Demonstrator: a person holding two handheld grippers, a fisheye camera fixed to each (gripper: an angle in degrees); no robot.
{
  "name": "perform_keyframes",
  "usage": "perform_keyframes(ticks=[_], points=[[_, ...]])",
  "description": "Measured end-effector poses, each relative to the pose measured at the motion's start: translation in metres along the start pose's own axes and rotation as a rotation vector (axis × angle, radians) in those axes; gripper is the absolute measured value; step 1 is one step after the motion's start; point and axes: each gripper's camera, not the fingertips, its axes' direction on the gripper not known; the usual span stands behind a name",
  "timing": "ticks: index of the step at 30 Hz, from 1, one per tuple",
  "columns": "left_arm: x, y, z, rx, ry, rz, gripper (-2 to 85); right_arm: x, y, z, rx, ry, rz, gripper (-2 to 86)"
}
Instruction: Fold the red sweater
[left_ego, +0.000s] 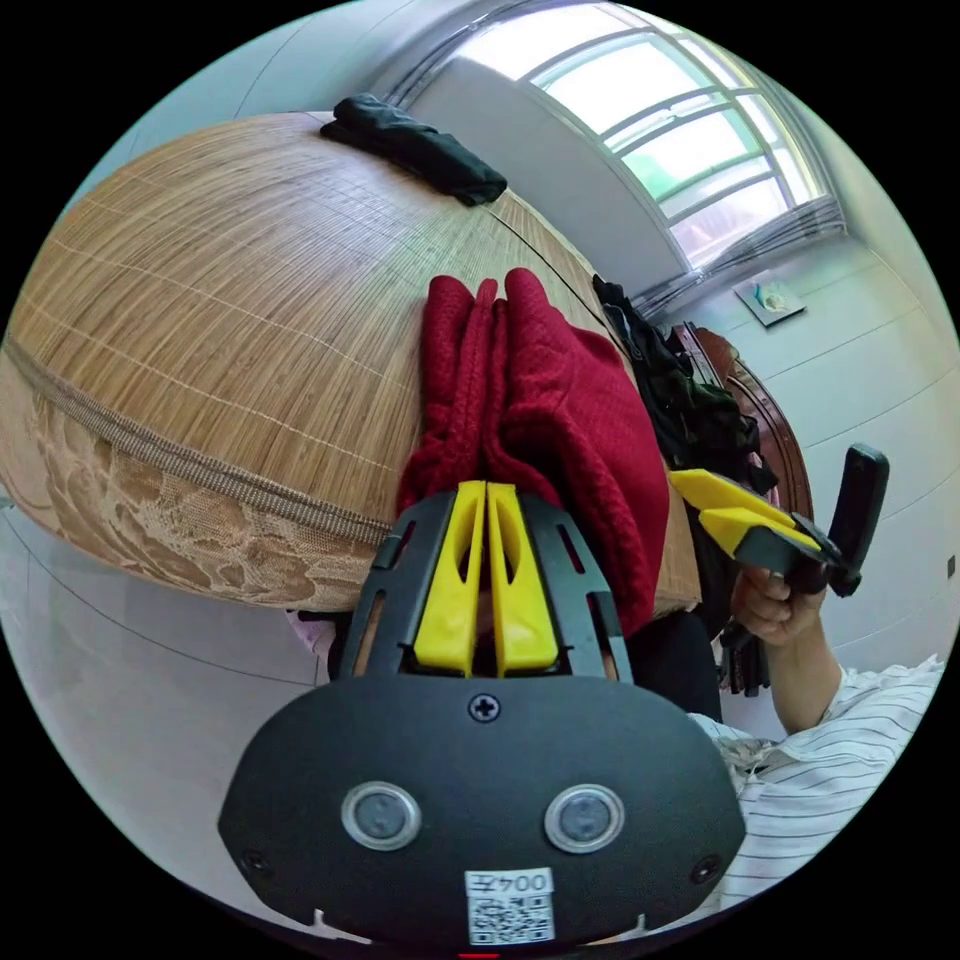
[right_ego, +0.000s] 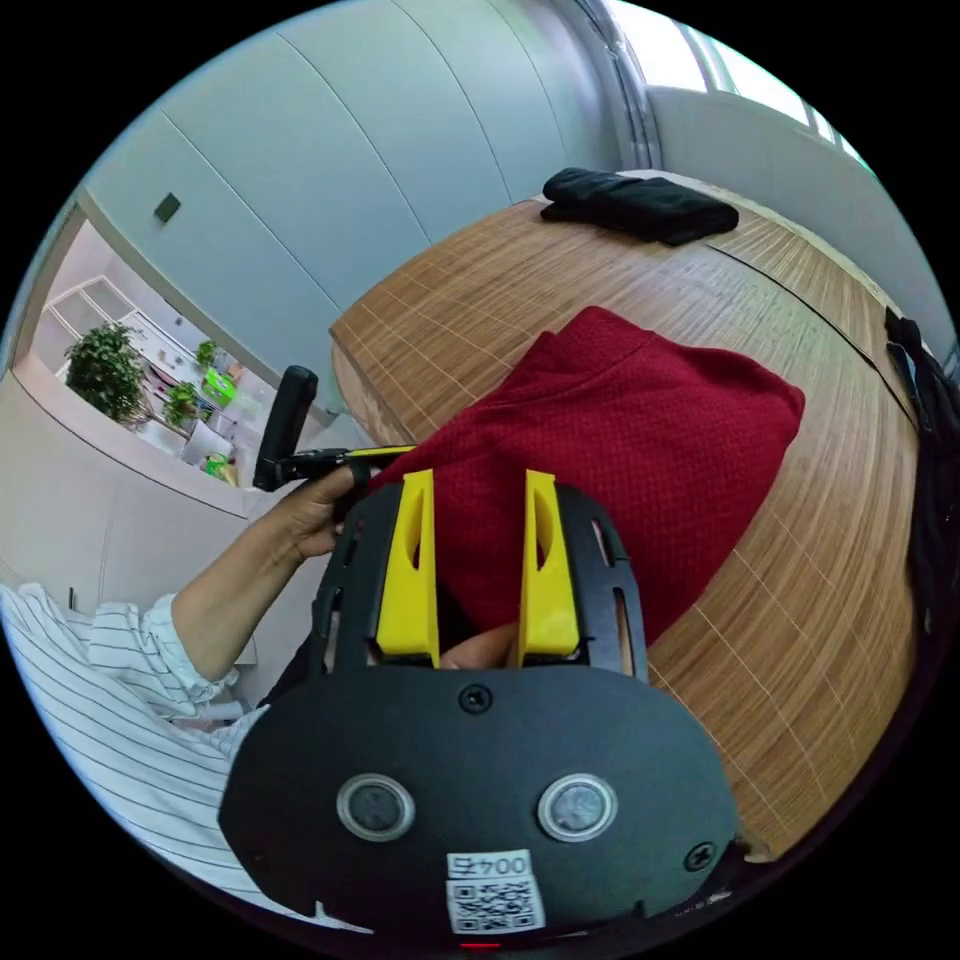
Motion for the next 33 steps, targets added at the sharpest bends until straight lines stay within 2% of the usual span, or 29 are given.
perform_keyframes(ticks=[4,8,12,14,18,19,24,26,30,33], points=[[0.014,0.006,-0.008,0.045,0.073,-0.022,0.1,-0.001,0.009,0.035,-0.058,0.019,-0.020,15.6],[0.042,0.006,-0.025,0.117,0.224,-0.001,0.1,0.013,0.012,0.048,-0.067,-0.056,0.062,9.3],[0.095,0.006,-0.053,0.171,0.056,0.129,0.0,-0.014,0.017,0.038,0.009,0.009,0.017,4.9],[0.099,0.013,-0.060,0.166,-0.041,0.130,0.0,-0.017,0.014,0.055,-0.034,-0.020,0.011,4.5],[0.069,0.036,-0.048,0.099,-0.087,0.027,0.0,-0.006,0.020,0.106,-0.199,-0.039,-0.019,4.5],[0.063,0.043,-0.047,0.081,-0.083,-0.005,0.0,-0.003,0.024,0.106,-0.188,-0.036,-0.026,3.9],[0.080,0.064,-0.105,0.306,-0.148,-0.071,0.1,0.009,0.046,0.035,0.001,0.014,-0.056,0.0],[0.108,0.055,-0.121,0.369,-0.079,-0.026,0.1,0.033,0.058,-0.002,0.108,0.097,-0.013,-0.5],[0.171,0.023,-0.092,0.312,0.023,0.120,0.1,0.083,0.064,-0.034,0.182,0.172,0.152,-0.8],[0.215,-0.006,-0.037,0.230,-0.039,0.222,0.1,0.108,0.069,-0.046,0.209,0.214,0.225,-0.8]])
